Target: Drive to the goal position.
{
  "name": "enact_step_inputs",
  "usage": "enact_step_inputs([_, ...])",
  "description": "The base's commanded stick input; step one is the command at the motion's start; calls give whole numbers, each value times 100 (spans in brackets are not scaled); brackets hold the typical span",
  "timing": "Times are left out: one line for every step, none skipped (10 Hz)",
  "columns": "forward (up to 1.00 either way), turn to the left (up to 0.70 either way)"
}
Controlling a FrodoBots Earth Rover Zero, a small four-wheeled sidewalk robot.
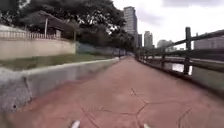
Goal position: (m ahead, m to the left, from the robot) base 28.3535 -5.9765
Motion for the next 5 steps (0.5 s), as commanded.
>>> enact_step_inputs([70, -35])
enact_step_inputs([70, -32])
enact_step_inputs([70, -6])
enact_step_inputs([70, 0])
enact_step_inputs([70, -2])
